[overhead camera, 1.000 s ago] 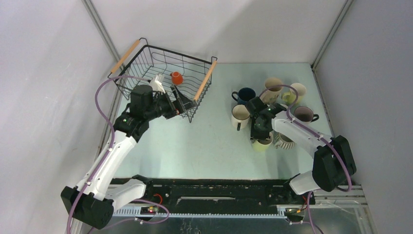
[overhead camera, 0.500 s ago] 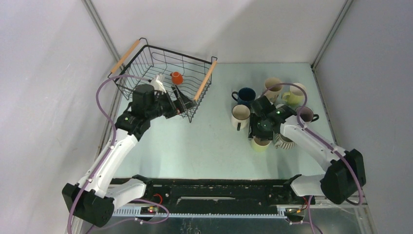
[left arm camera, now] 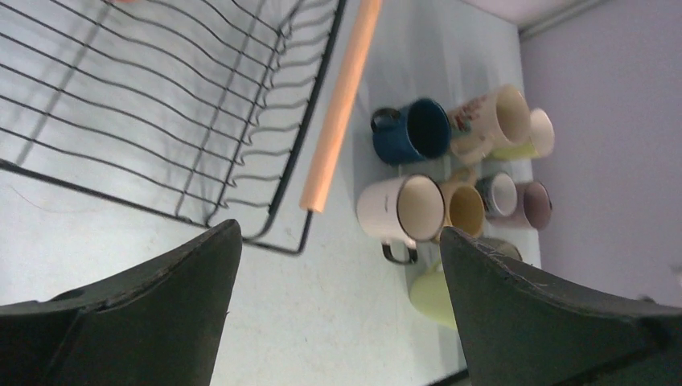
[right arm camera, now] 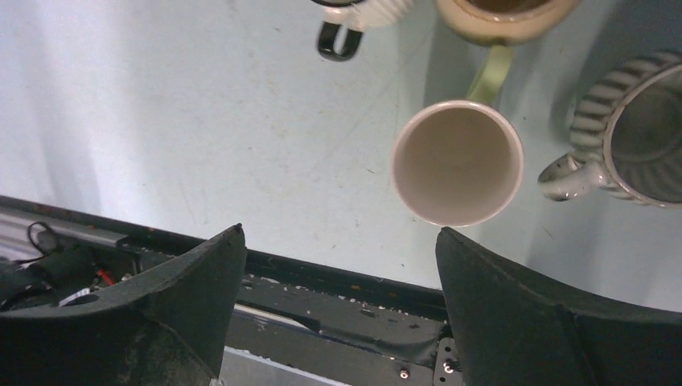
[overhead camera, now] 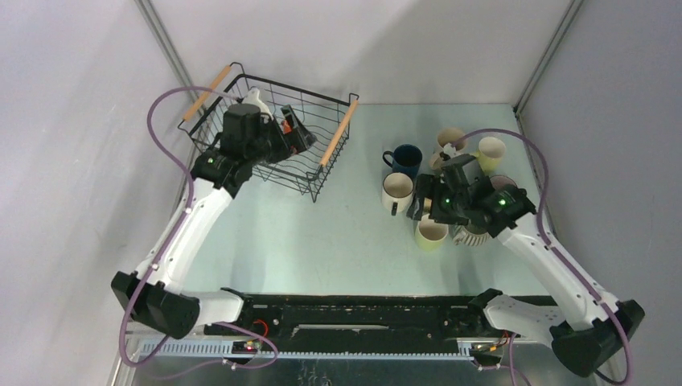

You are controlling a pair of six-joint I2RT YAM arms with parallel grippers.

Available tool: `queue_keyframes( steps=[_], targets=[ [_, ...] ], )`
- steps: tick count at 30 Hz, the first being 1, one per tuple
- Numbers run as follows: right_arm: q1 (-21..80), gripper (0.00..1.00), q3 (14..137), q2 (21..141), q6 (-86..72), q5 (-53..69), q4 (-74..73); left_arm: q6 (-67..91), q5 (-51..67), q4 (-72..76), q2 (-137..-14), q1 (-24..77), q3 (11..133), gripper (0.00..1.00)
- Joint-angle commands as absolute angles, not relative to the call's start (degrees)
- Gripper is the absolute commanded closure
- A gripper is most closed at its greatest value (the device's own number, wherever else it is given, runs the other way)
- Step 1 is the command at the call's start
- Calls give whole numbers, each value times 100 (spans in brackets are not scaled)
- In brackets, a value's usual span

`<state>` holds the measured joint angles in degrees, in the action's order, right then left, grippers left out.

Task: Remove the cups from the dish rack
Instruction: Place the cup at the center of the board, then unload the cup from the dish rack.

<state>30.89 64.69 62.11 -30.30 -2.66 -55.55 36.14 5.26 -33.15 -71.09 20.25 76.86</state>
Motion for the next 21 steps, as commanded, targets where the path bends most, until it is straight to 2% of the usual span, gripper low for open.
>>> queue_keyframes(
  steps=[1,7,14,21],
  targets=[
    [3114,4,6826,5885,-2765,-62,-5493,3174,-485,-3727,-7697,2057,8591,0],
    [3103,1,6987,5814,-2670,-59,-5483,2864,-1497,-4208,-8905,1946,9786,0],
    [3119,0,6983,5745,-2782,205,-5314,2706,-1754,-4436,-10291,1573,11001,0],
    [3117,0,7013,5746,-2744,382,-5121,2741,-1938,-4932,-11950,1401,12761,0]
  ],
)
